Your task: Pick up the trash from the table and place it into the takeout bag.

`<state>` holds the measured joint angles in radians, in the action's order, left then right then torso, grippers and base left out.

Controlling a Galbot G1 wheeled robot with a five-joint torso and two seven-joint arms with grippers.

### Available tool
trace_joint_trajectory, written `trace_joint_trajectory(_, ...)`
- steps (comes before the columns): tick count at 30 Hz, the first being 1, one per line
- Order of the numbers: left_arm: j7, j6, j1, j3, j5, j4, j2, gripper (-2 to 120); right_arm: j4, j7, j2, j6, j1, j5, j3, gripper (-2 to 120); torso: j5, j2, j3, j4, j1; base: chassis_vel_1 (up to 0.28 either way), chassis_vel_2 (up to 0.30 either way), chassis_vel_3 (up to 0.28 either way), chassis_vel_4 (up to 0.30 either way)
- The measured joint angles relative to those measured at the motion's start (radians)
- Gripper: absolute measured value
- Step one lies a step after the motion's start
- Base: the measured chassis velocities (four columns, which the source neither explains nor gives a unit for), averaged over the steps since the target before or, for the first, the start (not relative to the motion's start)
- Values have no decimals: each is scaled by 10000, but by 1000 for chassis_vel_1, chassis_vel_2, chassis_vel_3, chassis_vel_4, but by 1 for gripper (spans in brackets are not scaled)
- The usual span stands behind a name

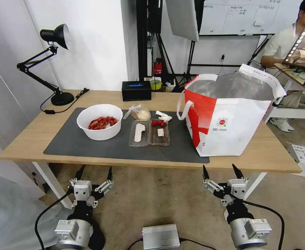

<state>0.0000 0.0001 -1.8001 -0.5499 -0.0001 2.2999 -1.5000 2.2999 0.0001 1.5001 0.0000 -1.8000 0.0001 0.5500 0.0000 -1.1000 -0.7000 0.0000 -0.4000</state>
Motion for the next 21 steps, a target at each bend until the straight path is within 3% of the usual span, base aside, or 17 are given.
trace_joint_trajectory(21, 0, -1, 0, 0, 0, 0, 0, 100, 0, 0, 0, 0, 0, 0, 0, 100, 0, 0, 0, 0, 0, 0, 0, 0, 0)
